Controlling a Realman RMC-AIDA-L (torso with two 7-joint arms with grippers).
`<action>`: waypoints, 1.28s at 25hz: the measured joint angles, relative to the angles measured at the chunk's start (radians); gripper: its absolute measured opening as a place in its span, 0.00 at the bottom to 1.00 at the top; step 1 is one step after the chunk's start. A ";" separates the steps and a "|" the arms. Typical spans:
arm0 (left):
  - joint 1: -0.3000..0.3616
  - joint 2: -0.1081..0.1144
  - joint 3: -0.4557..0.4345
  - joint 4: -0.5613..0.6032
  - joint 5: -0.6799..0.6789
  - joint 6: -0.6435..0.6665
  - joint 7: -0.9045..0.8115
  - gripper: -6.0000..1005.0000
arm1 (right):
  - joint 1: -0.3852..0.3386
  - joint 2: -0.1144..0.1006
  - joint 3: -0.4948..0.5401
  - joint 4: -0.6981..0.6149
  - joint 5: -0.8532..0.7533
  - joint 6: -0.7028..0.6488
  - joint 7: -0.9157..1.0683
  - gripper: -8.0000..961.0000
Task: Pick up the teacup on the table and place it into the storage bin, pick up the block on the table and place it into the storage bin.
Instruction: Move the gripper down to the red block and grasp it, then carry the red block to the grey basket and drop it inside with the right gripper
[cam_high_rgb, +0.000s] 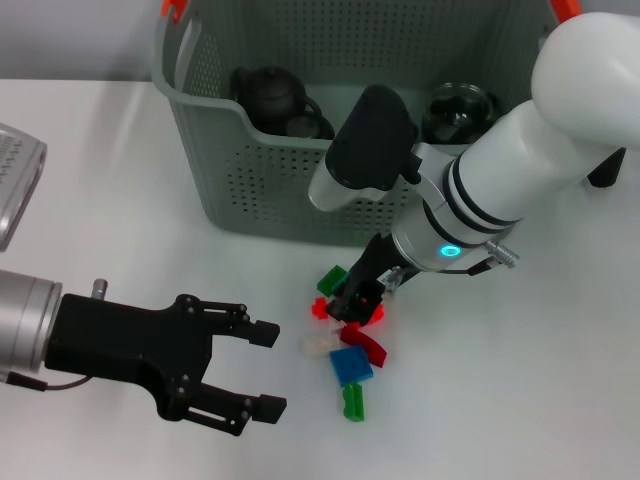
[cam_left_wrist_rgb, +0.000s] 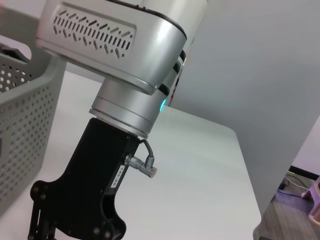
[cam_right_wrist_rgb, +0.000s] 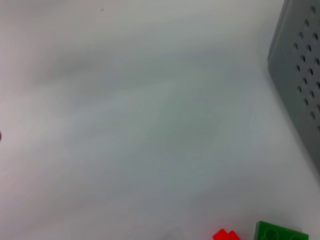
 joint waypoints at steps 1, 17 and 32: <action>0.000 0.000 0.000 0.000 0.000 0.000 0.000 0.84 | 0.000 0.000 0.000 0.000 0.000 0.000 0.000 0.21; 0.001 0.003 0.000 0.000 0.000 0.009 0.003 0.84 | -0.037 -0.020 0.162 -0.197 -0.007 -0.236 -0.035 0.21; 0.000 0.003 0.000 0.000 0.000 0.017 0.005 0.84 | -0.048 -0.051 0.634 -0.458 -0.011 -0.417 -0.064 0.21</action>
